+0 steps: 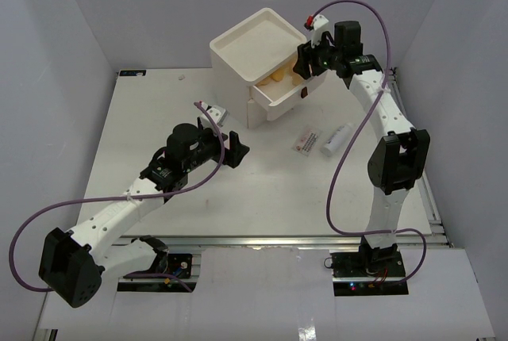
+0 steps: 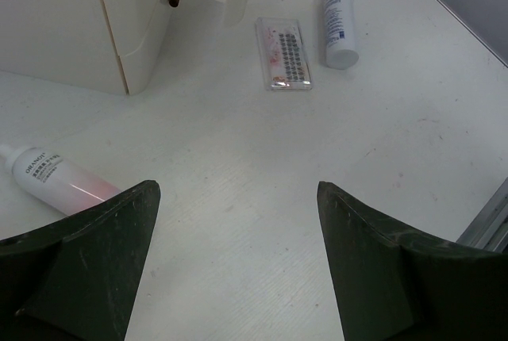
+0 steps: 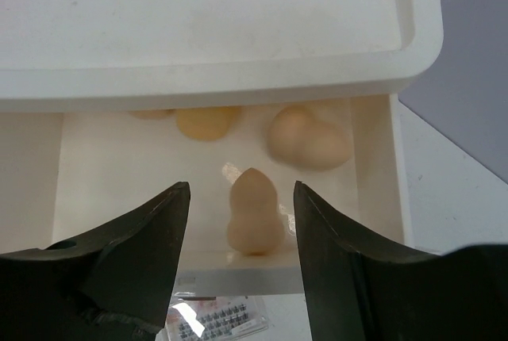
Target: Organize the makeup
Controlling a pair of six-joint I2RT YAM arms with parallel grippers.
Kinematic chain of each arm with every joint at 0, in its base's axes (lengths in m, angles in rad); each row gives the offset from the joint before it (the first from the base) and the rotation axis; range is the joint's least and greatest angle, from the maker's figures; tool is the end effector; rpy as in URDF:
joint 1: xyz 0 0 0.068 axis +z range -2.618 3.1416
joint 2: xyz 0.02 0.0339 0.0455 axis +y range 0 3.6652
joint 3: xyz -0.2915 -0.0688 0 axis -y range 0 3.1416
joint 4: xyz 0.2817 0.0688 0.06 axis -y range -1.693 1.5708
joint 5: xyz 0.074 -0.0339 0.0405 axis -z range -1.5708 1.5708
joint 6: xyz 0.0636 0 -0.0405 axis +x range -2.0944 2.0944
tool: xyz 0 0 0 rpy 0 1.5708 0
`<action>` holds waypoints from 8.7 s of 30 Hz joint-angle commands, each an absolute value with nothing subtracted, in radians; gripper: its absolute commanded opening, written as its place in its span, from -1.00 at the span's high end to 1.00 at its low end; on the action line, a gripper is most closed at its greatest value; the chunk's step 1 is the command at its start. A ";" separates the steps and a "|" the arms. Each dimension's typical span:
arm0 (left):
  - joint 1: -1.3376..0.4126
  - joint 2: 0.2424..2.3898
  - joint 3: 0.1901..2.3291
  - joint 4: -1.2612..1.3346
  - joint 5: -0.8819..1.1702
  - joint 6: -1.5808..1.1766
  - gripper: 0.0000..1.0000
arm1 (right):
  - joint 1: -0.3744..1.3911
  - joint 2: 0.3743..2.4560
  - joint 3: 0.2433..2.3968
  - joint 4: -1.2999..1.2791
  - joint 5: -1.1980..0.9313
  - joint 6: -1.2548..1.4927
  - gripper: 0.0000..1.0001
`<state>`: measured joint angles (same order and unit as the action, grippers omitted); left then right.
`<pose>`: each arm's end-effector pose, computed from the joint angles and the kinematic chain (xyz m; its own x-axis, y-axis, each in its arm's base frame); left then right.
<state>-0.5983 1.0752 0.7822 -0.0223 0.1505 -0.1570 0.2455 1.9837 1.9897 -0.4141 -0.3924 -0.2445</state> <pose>0.2413 -0.1760 0.3036 -0.3586 0.0573 -0.9317 0.6263 0.7549 -0.1946 0.5181 0.1549 0.3895 -0.2367 -0.2899 -0.9273 -0.6414 0.7635 -0.0749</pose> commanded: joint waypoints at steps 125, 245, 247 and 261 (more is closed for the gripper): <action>-0.419 1.209 0.939 -0.127 0.301 -0.216 -0.96 | 0.318 1.922 1.463 0.145 -0.406 0.010 -0.58; -0.385 1.218 0.922 -0.106 0.345 -0.229 -0.96 | 0.276 1.667 1.029 0.310 -0.425 -0.132 0.77; -0.385 1.218 0.920 -0.104 0.344 -0.229 -0.96 | 0.276 1.667 1.046 0.280 -0.449 -0.147 0.25; -0.385 1.205 0.920 -0.104 0.356 -0.233 -0.96 | 0.188 1.430 1.010 -0.040 -0.475 -0.282 -0.39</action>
